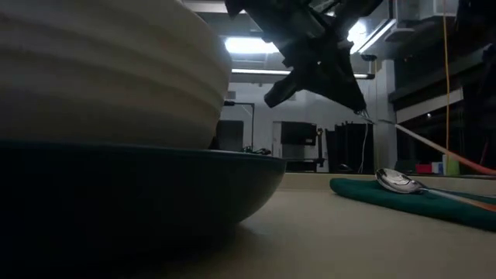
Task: Set up tray
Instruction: Put the orange fork on the green napkin to the left of the orange spoon
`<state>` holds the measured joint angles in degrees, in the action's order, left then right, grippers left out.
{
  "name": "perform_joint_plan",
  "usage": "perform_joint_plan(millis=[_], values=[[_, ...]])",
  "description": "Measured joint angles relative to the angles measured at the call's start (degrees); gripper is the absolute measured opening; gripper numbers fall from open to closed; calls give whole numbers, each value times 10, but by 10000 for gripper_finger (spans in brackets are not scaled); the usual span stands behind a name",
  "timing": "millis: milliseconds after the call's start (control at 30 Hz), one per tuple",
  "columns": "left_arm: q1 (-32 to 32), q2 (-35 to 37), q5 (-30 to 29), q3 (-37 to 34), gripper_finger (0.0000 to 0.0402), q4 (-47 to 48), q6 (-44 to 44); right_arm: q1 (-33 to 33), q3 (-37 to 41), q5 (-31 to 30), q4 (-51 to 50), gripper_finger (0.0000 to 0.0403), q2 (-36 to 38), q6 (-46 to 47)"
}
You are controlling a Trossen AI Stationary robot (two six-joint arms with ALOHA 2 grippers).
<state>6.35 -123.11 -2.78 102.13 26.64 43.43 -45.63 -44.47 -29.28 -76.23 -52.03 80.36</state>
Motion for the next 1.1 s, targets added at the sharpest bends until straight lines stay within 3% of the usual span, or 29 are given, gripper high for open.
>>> perform_joint_plan(millis=[400,767,1100], values=[[15,-6,2,-17,1,-1,22,0,0,-26,-10,178,45,-1],[25,-7,12,-70,2,-97,44,0,0,-27,-10,178,50,0],[20,-7,15,-70,2,-86,39,0,0,-27,-8,177,50,2]])
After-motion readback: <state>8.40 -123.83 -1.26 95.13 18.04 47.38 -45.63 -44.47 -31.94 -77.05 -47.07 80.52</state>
